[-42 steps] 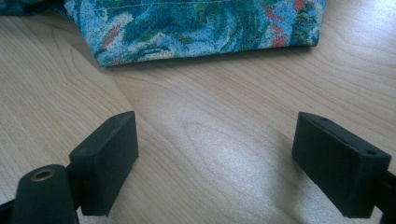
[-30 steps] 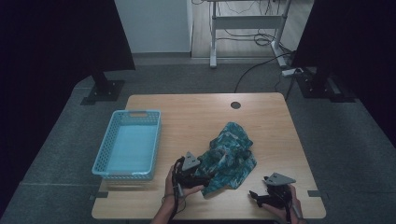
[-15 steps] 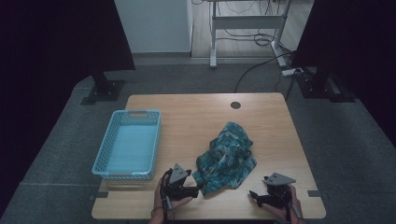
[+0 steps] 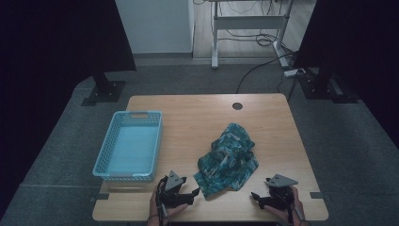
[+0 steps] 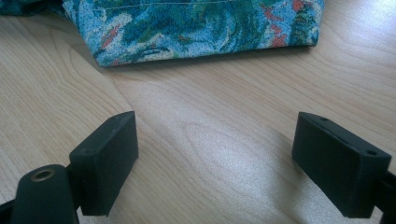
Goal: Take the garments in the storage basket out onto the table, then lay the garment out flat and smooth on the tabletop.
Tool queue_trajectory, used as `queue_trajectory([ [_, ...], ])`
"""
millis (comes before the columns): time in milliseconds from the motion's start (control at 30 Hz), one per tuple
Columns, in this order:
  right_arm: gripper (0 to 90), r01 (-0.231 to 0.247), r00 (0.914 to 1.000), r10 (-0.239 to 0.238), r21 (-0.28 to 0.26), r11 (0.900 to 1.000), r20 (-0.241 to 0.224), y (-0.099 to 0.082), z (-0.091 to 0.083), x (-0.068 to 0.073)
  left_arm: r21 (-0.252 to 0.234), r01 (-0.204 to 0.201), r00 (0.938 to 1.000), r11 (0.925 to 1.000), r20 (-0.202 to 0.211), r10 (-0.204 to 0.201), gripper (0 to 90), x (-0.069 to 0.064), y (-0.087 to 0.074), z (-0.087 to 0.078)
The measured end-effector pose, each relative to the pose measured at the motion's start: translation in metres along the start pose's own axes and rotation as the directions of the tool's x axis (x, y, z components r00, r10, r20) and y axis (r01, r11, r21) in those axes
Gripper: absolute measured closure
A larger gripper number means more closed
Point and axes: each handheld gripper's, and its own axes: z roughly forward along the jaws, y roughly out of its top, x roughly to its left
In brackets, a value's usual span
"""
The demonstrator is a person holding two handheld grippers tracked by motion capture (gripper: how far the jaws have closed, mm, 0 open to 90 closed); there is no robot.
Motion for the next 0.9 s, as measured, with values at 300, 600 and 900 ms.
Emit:
queue_trajectory([
  [300,14.6,0.0,1.0,0.0,0.0,1.0,0.0,0.0,0.0,0.0,0.003,-0.001,0.9999,1.0,-0.012,0.001,27.5,0.006,-0.001,-0.002],
  [600,14.5,0.0,1.0,0.0,0.0,1.0,0.001,0.0,0.0,0.0,0.036,-0.007,0.9998,0.9993,-0.019,0.008,27.4,0.007,-0.006,0.005],
  [900,16.7,-0.008,0.9999,0.008,-0.002,1.0,0.006,0.0,0.0,-0.001,0.062,-0.004,0.9998,0.9981,-0.02,0.005,27.2,0.01,-0.007,0.009],
])
